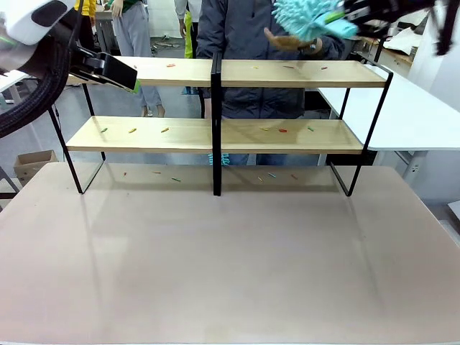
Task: Clean the shelves.
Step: Pick up the Duster when the human hands it over.
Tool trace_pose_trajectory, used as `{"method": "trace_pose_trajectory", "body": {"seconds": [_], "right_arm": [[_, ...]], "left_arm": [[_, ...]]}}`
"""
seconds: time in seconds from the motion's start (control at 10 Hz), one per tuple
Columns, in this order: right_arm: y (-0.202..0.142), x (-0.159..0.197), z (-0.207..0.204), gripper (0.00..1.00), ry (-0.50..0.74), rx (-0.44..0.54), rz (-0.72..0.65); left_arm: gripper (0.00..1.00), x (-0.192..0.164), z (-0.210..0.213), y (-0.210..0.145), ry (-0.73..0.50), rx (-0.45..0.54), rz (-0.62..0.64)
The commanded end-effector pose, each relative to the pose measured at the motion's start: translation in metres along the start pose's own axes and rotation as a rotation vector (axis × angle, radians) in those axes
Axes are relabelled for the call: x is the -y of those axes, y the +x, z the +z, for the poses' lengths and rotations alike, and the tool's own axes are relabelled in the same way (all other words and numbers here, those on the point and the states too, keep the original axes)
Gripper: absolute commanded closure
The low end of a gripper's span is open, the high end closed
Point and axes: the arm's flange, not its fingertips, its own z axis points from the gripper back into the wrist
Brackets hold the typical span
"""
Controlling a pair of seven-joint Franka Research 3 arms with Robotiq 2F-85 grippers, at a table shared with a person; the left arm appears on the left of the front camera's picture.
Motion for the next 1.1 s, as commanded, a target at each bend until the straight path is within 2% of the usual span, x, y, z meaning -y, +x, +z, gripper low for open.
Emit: {"method": "trace_pose_trajectory", "body": {"seconds": [0.0,0.2,0.4,0.6,0.7,0.8,1.0], "right_arm": [[-0.055,0.012,0.112,1.0,-0.044,0.049,0.16],[-0.103,0.036,0.222,1.0,-0.1,0.181,0.204],[-0.142,0.069,0.307,1.0,-0.12,0.367,0.158],[-0.165,0.109,0.342,1.0,-0.18,0.522,0.164],[-0.167,0.124,0.331,1.0,-0.189,0.56,0.169],[-0.172,0.089,0.361,1.0,-0.13,0.459,0.136],[-0.172,0.089,0.361,1.0,-0.13,0.459,0.136]], "left_arm": [[0.0,-0.001,0.001,0.0,0.007,0.007,0.0],[0.0,-0.001,0.001,0.0,0.007,0.007,0.0],[0.0,-0.001,0.001,0.0,0.007,0.007,0.0],[0.0,-0.001,0.001,0.0,0.007,0.007,0.0],[0.0,-0.001,0.001,0.0,0.007,0.007,0.0],[0.0,-0.001,0.001,0.0,0.007,0.007,0.0],[0.0,-0.001,0.001,0.0,0.007,0.007,0.0]]}}
